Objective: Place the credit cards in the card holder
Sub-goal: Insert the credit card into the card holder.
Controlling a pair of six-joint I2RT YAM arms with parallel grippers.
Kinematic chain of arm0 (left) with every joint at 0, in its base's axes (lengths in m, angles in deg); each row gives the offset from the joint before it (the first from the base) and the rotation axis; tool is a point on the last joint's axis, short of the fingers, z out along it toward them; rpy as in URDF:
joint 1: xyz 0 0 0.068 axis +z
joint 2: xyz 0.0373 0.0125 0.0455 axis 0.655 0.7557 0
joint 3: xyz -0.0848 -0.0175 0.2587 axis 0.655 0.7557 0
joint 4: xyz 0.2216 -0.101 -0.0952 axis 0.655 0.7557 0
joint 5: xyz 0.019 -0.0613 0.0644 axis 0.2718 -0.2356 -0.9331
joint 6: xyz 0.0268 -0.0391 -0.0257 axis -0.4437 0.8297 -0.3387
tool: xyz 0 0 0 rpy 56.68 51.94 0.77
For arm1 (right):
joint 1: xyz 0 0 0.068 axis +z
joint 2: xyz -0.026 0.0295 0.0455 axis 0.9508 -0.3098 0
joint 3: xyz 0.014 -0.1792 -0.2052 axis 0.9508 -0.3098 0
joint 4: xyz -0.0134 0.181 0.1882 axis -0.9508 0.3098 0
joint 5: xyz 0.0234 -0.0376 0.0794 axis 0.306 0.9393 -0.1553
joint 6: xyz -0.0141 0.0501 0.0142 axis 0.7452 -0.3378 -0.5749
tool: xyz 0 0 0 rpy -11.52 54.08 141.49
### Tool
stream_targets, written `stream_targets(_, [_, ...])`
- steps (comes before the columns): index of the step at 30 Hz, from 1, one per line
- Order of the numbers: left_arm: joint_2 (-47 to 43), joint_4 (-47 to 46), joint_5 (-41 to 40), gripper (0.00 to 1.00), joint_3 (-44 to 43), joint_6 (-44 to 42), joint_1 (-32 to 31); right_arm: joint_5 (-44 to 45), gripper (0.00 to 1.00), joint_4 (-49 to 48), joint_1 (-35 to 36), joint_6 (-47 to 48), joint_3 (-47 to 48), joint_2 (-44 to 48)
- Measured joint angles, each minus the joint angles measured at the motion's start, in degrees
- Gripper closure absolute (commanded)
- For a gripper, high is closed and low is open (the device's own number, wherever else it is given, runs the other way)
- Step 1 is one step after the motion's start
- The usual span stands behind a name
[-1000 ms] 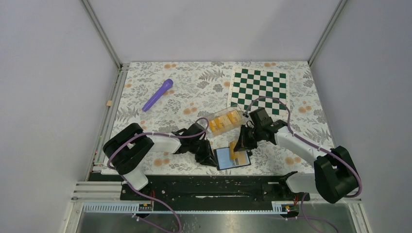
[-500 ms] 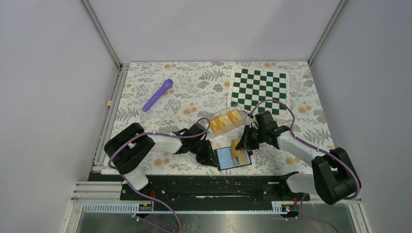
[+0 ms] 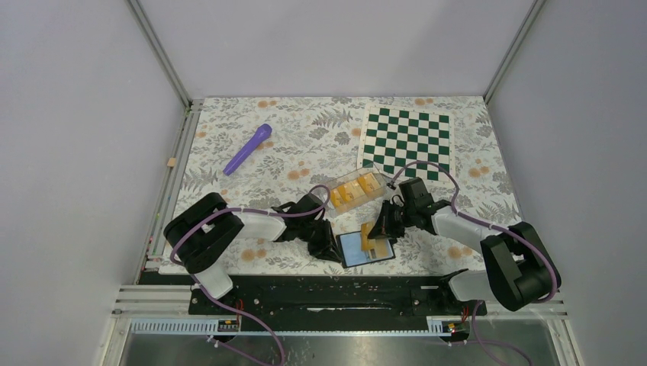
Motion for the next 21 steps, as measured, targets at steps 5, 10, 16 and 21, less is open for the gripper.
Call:
stream_targets(5, [0.4,0.2,0.3,0.88,-0.4,0.0,0.0,-1.1,1.00,-1.5,0.0,-0.4,-1.3,0.0])
stream_targets(10, [0.7,0.2,0.6,0.88,-0.6,0.0,-0.1,-3.2,1.00,-3.4,0.0,-0.9,-2.6,-0.3])
stream_targets(16, [1.1,0.3,0.9,0.89,-0.9,0.0,-0.1,-6.0,1.00,-5.4,-0.1,-2.6,-4.8,-0.5])
stream_targets(21, [1.4,0.6,1.1,0.89,-1.2,-0.1,-0.1,-6.6,1.00,-5.4,-0.1,-3.1,-5.1,-0.2])
